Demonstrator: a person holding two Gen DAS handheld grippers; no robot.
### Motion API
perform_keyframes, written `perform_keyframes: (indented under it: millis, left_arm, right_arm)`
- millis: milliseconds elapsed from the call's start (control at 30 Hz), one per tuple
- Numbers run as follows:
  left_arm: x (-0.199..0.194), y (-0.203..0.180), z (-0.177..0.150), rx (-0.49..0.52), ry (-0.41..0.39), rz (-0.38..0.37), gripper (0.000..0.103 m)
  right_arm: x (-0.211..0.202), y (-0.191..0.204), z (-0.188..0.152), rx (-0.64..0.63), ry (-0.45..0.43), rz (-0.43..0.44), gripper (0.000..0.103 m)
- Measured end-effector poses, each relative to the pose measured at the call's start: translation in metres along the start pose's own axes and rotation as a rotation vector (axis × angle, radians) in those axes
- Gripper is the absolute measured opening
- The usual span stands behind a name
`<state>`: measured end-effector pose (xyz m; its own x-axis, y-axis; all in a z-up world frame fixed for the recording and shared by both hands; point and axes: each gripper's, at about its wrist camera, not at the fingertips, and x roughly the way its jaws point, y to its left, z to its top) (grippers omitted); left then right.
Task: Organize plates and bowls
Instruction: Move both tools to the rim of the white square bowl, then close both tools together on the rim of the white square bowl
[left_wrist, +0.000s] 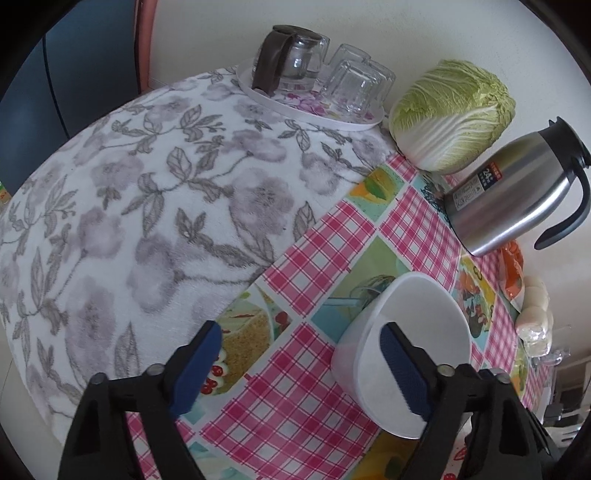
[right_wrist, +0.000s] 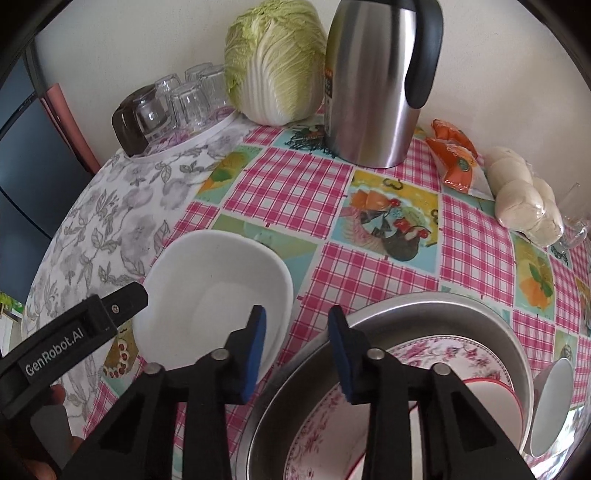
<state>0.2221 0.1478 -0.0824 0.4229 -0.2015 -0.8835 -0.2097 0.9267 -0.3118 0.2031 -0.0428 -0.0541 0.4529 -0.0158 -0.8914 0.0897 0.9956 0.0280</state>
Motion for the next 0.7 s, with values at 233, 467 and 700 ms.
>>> perform_keyframes:
  millis: [233, 467, 700]
  left_arm:
    - [0.016, -0.005, -0.006, 0.001, 0.054, -0.050, 0.059]
    - [0.031, -0.008, -0.012, -0.048, 0.092, -0.069, 0.052]
    - [0.038, -0.003, -0.014, -0.107, 0.091, -0.111, 0.030]
  right_arm:
    - [0.016, 0.002, 0.005, 0.016, 0.036, 0.013, 0.015]
    - [0.034, 0.012, 0.005, 0.005, 0.065, -0.008, 0.011]
    - [0.036, 0.013, 0.006, -0.003, 0.066, -0.020, 0.012]
